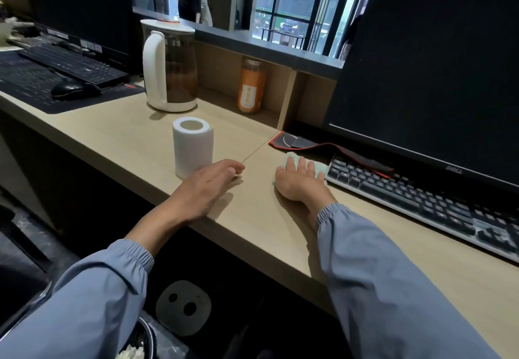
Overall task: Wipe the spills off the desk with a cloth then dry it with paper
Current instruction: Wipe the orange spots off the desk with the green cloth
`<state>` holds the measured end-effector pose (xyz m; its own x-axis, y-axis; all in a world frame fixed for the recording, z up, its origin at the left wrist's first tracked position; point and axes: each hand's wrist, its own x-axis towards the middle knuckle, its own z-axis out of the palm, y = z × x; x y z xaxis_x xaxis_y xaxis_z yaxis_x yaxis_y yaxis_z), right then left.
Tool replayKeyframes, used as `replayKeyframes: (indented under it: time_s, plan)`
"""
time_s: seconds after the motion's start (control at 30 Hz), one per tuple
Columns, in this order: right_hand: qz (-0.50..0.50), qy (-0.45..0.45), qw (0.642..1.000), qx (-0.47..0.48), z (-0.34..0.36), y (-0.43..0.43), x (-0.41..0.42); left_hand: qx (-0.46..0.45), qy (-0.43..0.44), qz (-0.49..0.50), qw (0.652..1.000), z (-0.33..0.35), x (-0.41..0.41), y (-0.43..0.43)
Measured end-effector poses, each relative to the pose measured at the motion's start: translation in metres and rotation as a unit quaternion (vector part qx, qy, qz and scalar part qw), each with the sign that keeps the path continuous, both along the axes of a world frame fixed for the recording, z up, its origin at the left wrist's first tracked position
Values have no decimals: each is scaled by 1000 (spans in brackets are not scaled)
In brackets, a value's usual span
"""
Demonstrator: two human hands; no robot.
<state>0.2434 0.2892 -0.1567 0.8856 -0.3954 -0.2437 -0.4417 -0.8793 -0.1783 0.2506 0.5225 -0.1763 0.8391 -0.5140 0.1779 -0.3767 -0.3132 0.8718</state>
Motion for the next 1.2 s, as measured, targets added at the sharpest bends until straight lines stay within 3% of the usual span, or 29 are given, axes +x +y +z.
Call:
replayKeyframes:
  time_s: [0.37,0.63,0.83,1.2]
  plan:
    - [-56,23,998,-2,11,-20,45,-62,21,-7,998,-6,7,0]
    - [39,5,999,-17,6,2,42,-77,16,-1,997,-4,8,-2]
    - [66,16,998,-7,4,50,32,-31,-36,22,999,-4,9,-3]
    - [136,-4,991,1,-7,117,-50,-142,29,-13,989,-2,1,1]
